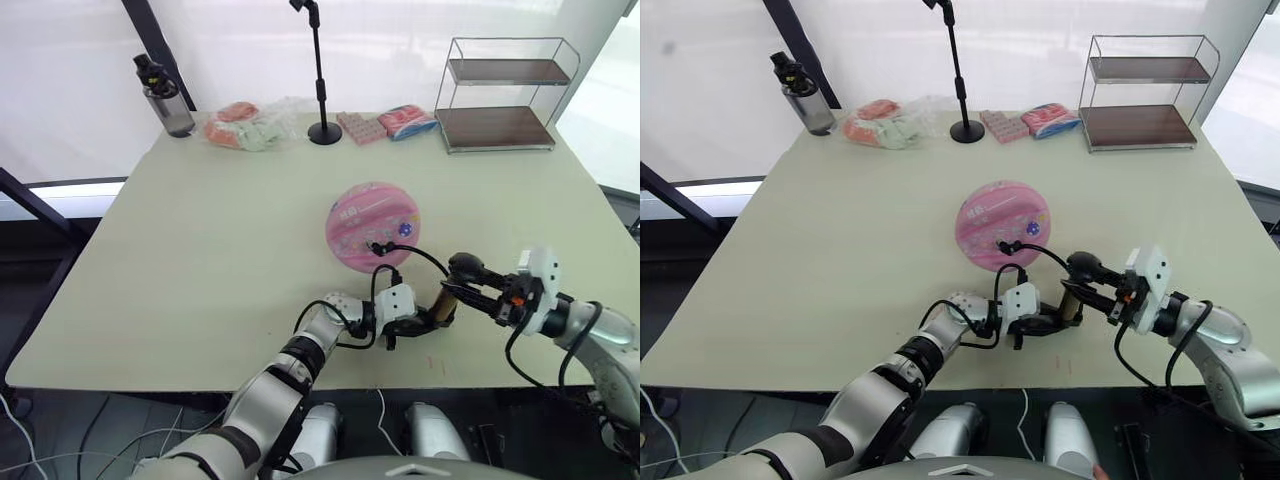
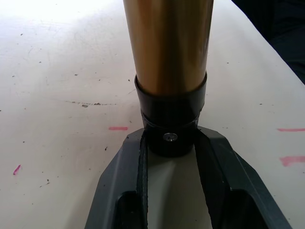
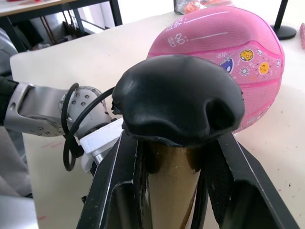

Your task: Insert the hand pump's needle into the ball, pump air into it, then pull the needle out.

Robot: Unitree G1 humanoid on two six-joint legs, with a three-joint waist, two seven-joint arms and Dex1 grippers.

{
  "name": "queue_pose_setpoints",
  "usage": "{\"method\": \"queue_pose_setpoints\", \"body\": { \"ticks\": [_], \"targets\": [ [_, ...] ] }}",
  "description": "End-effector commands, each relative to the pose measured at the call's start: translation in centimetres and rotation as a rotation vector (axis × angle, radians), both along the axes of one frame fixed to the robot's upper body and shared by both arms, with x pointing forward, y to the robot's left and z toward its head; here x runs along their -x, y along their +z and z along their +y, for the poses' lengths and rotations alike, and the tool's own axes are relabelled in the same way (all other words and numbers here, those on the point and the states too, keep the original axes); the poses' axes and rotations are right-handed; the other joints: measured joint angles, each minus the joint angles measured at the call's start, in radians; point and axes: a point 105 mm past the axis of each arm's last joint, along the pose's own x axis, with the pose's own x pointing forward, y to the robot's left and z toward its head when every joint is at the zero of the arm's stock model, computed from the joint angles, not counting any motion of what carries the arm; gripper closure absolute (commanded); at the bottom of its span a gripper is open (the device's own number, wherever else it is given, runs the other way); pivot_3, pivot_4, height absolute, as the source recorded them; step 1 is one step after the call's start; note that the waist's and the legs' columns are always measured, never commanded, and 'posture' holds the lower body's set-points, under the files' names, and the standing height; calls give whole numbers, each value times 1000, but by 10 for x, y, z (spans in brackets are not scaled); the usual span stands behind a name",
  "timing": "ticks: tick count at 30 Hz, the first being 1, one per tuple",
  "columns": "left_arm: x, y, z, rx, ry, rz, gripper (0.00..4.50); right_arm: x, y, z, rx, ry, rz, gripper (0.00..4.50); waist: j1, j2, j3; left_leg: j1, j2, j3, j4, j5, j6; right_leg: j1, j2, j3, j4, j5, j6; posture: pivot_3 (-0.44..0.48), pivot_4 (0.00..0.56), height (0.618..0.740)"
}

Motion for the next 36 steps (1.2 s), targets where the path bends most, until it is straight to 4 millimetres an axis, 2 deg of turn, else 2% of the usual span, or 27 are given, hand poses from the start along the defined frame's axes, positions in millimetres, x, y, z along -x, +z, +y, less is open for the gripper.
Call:
{"method": "queue_pose_setpoints", "body": {
  "ticks": [1,9,17,20,27,31,36],
  "targets": [
    [16,-32,17,-100,-1,103,3405,3,57,-8,-20,15,-151,3420,4,1,3,0,0,0,0,0,0,0,0,0,0,0,0,0,150,740],
    [17,-32,16,-102,-8,102,3405,6,114,-17,-53,19,-244,3420,13,0,9,-3,1,1,1,0,0,-3,0,0,0,0,0,0,150,740],
    [16,-32,17,-106,-8,99,3405,11,147,-22,-71,34,-251,3420,14,0,10,-4,1,1,1,0,0,-3,0,0,-1,0,0,0,150,740],
    [16,-32,17,-105,-9,99,3405,14,153,-22,-80,54,-217,3420,14,1,10,-8,1,1,2,0,0,-7,0,0,-1,1,0,0,150,740],
    [18,-33,17,-104,-9,102,3405,14,143,-20,-53,60,-147,3420,15,1,10,-14,1,1,4,0,0,-13,-1,0,0,1,-1,0,150,740],
    [18,-33,17,-103,-7,100,3405,9,119,-18,0,40,-115,3420,15,1,10,-13,1,1,4,0,0,-13,0,0,0,1,-1,0,150,740],
    [17,-33,17,-104,-5,99,3405,5,79,-13,17,22,-56,3420,14,0,9,-12,1,2,4,0,0,-12,0,0,0,1,0,0,150,740]
  ]
}}
